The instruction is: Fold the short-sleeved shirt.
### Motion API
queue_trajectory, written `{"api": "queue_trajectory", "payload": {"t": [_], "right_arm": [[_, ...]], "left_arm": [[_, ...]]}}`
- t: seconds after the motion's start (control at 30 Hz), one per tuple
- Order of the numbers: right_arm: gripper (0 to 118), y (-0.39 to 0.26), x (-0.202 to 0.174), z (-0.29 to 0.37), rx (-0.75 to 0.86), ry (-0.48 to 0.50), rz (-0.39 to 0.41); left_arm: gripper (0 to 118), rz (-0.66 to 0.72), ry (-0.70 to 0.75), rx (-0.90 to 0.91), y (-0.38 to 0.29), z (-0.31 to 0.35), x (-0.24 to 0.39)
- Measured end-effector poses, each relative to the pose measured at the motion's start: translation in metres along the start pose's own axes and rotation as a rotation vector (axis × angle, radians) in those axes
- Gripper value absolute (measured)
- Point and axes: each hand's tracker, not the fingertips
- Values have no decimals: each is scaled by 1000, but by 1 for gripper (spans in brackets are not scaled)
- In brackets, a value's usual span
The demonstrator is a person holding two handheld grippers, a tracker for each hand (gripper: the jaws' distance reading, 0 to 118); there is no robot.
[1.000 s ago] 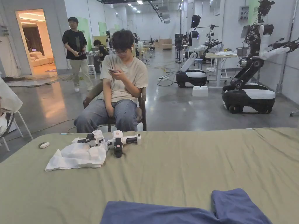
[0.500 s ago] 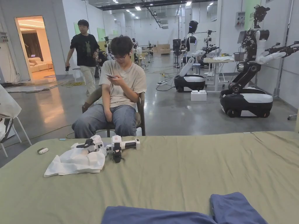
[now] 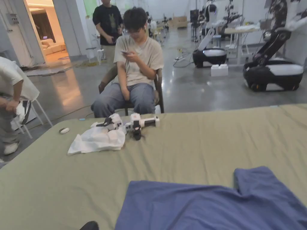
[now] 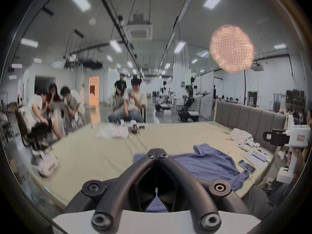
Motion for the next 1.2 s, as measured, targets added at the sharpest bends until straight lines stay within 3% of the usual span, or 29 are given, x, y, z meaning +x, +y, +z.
{"api": "queue_trajectory", "payload": {"t": [0.03, 0.07, 0.13, 0.17, 0.33, 0.43, 0.63, 0.83, 0.87, 0.93, 0.97, 1.03, 1.13, 1.2], "right_arm": [[0, -4, 0, 0, -7, -6, -5], [0, -9, 0, 1, -24, -6, -13], [0, -18, 2, 2, -56, -3, -26], [0, -23, 3, 3, -76, -3, -32], [0, -39, 17, 7, -150, -33, -76], [0, -44, 26, 7, -182, -60, -120], [0, -48, 38, 11, -205, -114, -148], [1, -63, 62, -10, -344, -207, -146], [16, -71, 72, -23, -415, -204, -147], [72, -89, 90, -46, -482, -201, -136], [88, -99, 96, -56, -500, -216, -131], [85, -112, 105, -71, -554, -228, -139], [85, -134, 124, -100, -646, -235, -212], [76, -144, 132, -116, -676, -249, -216]], "left_arm": [[0, 29, 4, -61, -10, -11, -12], [14, 41, 19, -125, -22, -23, -25], [58, 40, 65, -262, -48, -46, -48], [68, 51, 65, -357, -65, -60, -63], [64, 172, 113, -568, -131, -100, -107], [52, 219, 77, -679, -156, -120, -112], [1, 214, 49, -797, -171, -147, -104], [1, 154, 33, -838, -175, -156, -99], [1, 163, 37, -848, -176, -156, -97], [1, 166, 37, -857, -176, -159, -99], [1, 164, 38, -858, -175, -158, -99], [1, 166, 38, -852, -175, -156, -99], [1, 162, 43, -847, -176, -155, -97], [1, 160, 46, -848, -175, -155, -96]]}}
